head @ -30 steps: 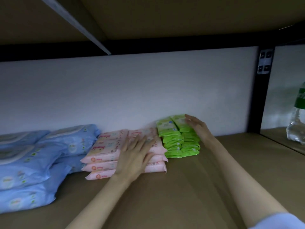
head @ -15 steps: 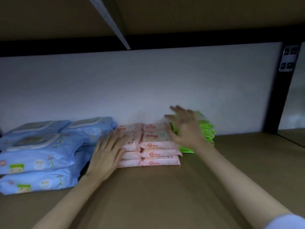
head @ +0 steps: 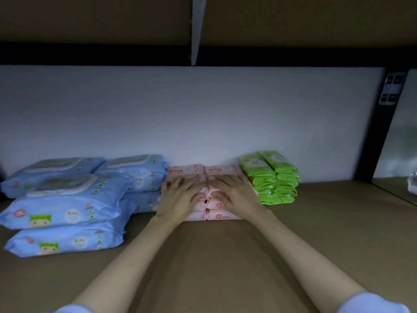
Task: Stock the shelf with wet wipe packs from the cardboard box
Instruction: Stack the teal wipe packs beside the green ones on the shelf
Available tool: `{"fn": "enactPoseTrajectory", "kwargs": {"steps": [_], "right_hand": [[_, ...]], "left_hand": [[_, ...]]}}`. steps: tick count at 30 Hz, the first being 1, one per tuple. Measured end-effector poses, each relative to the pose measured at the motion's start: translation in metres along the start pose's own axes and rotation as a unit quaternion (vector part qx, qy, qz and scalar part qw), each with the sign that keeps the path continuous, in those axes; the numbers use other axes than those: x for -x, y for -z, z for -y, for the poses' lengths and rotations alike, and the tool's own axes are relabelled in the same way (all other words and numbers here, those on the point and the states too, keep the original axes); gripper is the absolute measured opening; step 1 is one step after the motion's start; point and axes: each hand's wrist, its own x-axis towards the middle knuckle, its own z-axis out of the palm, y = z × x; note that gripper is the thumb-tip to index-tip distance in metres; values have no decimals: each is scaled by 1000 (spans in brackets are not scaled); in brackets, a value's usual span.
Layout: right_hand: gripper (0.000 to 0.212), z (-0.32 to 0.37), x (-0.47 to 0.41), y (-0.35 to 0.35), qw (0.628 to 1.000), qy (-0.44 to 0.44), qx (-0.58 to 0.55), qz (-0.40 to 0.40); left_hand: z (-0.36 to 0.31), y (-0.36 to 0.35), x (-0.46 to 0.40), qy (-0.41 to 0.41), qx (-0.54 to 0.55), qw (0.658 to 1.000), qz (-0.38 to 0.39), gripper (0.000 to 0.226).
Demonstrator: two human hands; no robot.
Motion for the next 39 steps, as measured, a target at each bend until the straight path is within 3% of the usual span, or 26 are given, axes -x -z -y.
{"fn": "enactPoseTrajectory", "kwargs": {"steps": [4, 8, 11, 14, 18, 23, 26, 29, 32, 39], "right_hand": [[43, 9, -2, 14, 997, -31, 25, 66], [59, 30, 5, 42, 982, -86, 24, 164], [53, 63, 30, 67, 987, -100, -3, 128], [39, 95, 63, 87, 989, -106, -13, 104], [43, 166, 110, 128, 982, -144, -52, 114], [33, 250, 178, 162, 984, -124, -98, 78], [29, 291, 229, 159, 978, -127, -145, 80], [27, 320, 280, 140, 945, -160, -192, 210], [27, 338, 328, 112, 886, -203, -214, 357], [26, 365, 410, 53, 754, -302, -235, 534]], "left_hand": [[-6, 10, 0, 5, 38, 998, 41, 60], [-4, 27, 10, 5, 47, 995, 84, 45], [-4, 49, 45, -2, 75, 995, 65, 44], [-6, 69, 91, 5, 105, 989, 99, 40], [-15, 107, 171, 4, 123, 986, 116, 37], [-30, 146, 286, -9, 185, 981, 63, 38], [-38, 138, 355, 11, 221, 970, 98, 34], [-48, 108, 416, 64, 251, 946, 194, 33], [-59, 70, 463, 115, 273, 905, 305, 32], [-84, -3, 552, 221, 296, 810, 455, 34]]}}
